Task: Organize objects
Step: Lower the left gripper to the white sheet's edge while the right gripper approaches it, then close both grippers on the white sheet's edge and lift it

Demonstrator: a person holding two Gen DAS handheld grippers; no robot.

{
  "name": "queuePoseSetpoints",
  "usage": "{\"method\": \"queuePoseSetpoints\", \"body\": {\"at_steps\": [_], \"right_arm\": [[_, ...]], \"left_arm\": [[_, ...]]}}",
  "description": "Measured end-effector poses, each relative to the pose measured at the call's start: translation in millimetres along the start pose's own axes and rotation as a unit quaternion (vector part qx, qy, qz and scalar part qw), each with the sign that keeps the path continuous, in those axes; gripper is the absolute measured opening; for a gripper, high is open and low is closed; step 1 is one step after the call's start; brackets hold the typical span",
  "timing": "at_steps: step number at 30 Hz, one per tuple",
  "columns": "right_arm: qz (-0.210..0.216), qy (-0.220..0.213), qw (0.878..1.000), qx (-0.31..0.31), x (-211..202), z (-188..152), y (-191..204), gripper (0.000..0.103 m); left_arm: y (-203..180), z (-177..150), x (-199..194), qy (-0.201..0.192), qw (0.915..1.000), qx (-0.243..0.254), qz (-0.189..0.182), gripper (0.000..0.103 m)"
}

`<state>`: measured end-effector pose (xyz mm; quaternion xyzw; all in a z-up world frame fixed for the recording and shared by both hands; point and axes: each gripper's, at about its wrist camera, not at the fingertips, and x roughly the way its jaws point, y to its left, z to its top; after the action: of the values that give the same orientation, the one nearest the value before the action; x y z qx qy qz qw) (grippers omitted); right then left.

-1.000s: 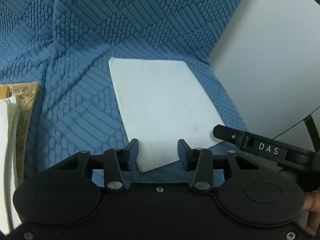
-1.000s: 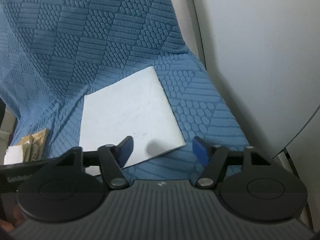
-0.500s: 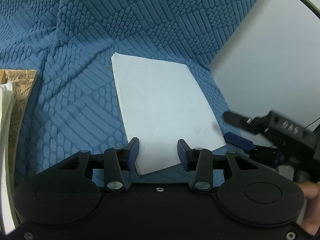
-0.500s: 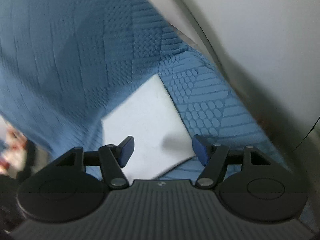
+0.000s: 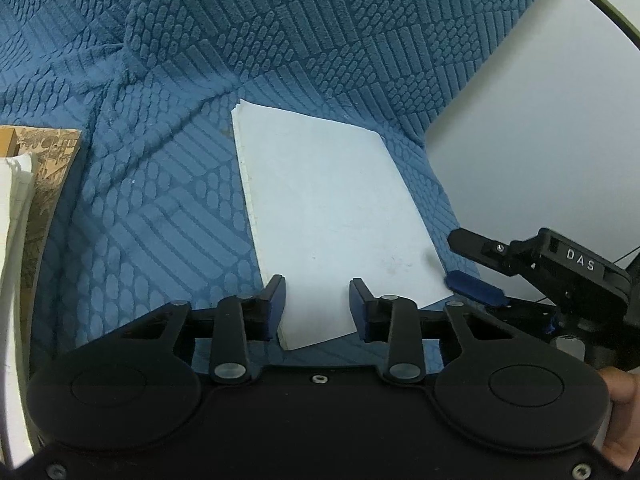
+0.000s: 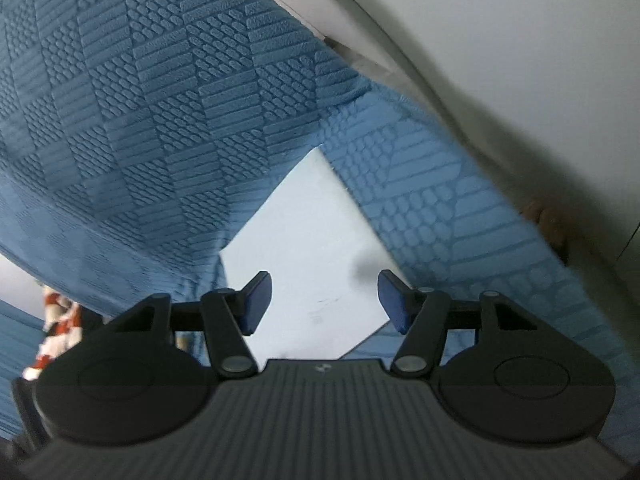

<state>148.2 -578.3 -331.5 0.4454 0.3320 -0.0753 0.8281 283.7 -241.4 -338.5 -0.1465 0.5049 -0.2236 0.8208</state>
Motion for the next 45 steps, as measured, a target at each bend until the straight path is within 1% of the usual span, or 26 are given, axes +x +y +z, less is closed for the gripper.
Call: {"method": "queuePoseSetpoints", "body": {"at_steps": [2, 3, 5, 6, 8, 9, 10, 12, 14, 16, 19, 20, 22, 23, 29, 31, 33, 34, 36, 37, 38, 39, 40, 41, 43, 45], "right_arm": [[-0.041, -0.006, 0.999, -0.031, -3, 1, 5, 0.061], [-0.058, -0.008, 0.997, -0.048, -3, 0, 7, 0.059], [-0.062, 0.001, 0.996, -0.071, -2, -1, 10, 0.059], [-0.063, 0.011, 0.994, -0.091, 0, -2, 15, 0.06], [-0.068, 0.023, 0.989, -0.127, 3, -5, 22, 0.062], [-0.067, 0.026, 0.989, -0.128, 5, -4, 24, 0.063], [-0.06, 0.03, 0.991, -0.119, 6, -1, 23, 0.063], [-0.027, 0.039, 0.997, -0.06, 6, 8, 10, 0.063], [0.014, 0.054, 0.998, 0.0, 8, 15, -3, 0.063], [0.043, 0.064, 0.996, 0.034, 13, 17, -11, 0.063], [0.06, 0.067, 0.994, 0.058, 17, 18, -13, 0.063], [0.072, 0.07, 0.992, 0.07, 19, 18, -14, 0.063], [0.11, 0.084, 0.985, 0.105, 26, 16, -15, 0.063], [0.12, 0.088, 0.983, 0.113, 29, 15, -14, 0.063], [0.161, 0.093, 0.97, 0.157, 39, 6, -9, 0.063], [0.151, 0.093, 0.972, 0.152, 42, 5, -5, 0.063], [0.125, 0.096, 0.978, 0.133, 45, 3, 2, 0.062], [0.106, 0.098, 0.982, 0.119, 47, 2, 6, 0.06], [0.076, 0.097, 0.987, 0.106, 46, 0, 8, 0.034], [0.073, 0.094, 0.987, 0.111, 46, -1, 7, 0.031], [0.074, 0.093, 0.985, 0.121, 47, -3, 3, 0.025], [0.074, 0.093, 0.984, 0.129, 45, -4, 2, 0.022], [0.074, 0.09, 0.984, 0.132, 43, -5, 2, 0.021], [0.073, 0.087, 0.985, 0.131, 41, -5, 4, 0.02], [0.071, 0.079, 0.986, 0.128, 32, -7, 9, 0.018], [0.078, 0.07, 0.986, 0.132, 26, -7, 16, 0.015]], "left_arm": [[-2, -1, 0, 0.0, 0.9999, 0.014, 0.004, 0.029], [-3, -1, -1, -0.001, 0.9998, 0.02, 0.006, 0.028], [-1, -2, -1, -0.005, 0.9997, 0.024, 0.004, 0.026], [0, -3, -1, -0.006, 0.9997, 0.023, 0.001, 0.026], [4, -2, -1, -0.005, 0.9999, 0.012, -0.007, 0.026], [6, -1, -1, -0.004, 0.9999, 0.005, -0.012, 0.026], [9, -1, -1, -0.003, 0.9998, -0.002, -0.017, 0.024], [14, 1, 0, -0.001, 0.9996, -0.014, -0.023, 0.02], [18, 2, 1, 0.001, 0.9993, -0.026, -0.026, 0.014], [23, 2, 2, 0.002, 0.9987, -0.039, -0.032, 0.013], [26, 2, 2, 0.003, 0.9989, -0.038, -0.029, 0.008], [26, 2, 2, 0.002, 0.9989, -0.037, -0.029, 0.008], [25, 2, 3, 0.002, 0.9989, -0.038, -0.029, 0.008], [25, 3, 3, 0.003, 0.9988, -0.039, -0.03, 0.008], [24, 2, 3, 0.003, 0.9989, -0.037, -0.03, 0.007], [24, 2, 3, 0.003, 0.9988, -0.039, -0.031, 0.007], [25, 2, 3, 0.003, 0.9987, -0.039, -0.034, 0.007], [25, 2, 3, 0.002, 0.9986, -0.041, -0.033, 0.007], [28, 1, 3, 0.002, 0.9977, -0.055, -0.04, 0.007], [30, 1, 3, 0.003, 0.9972, -0.06, -0.044, 0.007], [32, 0, 2, 0.006, 0.9967, -0.065, -0.048, 0.008], [33, 0, 1, 0.009, 0.9955, -0.076, -0.056, 0.011], [37, 0, -1, 0.012, 0.994, -0.087, -0.065, 0.019], [39, 0, -3, 0.014, 0.9927, -0.097, -0.071, 0.033], [43, -2, -9, 0.015, 0.9896, -0.117, -0.082, 0.042], [47, -4, -15, 0.019, 0.985, -0.141, -0.098, 0.044]]}}
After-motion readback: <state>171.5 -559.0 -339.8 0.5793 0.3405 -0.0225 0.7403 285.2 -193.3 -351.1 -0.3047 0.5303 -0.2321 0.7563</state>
